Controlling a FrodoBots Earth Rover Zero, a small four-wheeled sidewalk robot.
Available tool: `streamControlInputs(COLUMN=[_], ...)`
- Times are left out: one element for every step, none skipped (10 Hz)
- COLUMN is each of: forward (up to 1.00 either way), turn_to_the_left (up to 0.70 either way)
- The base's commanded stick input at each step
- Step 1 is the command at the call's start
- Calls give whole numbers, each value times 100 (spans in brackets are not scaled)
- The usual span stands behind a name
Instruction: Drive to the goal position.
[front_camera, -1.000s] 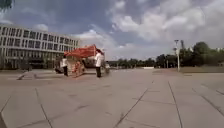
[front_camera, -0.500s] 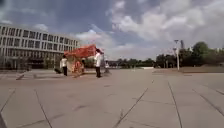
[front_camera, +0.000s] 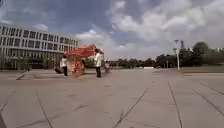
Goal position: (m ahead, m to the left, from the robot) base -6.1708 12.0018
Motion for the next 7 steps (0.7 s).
streamControlInputs(forward=[0,0,0,0,0,0,0], turn_to_the_left=[-100,-21,0,0,0,0,0])
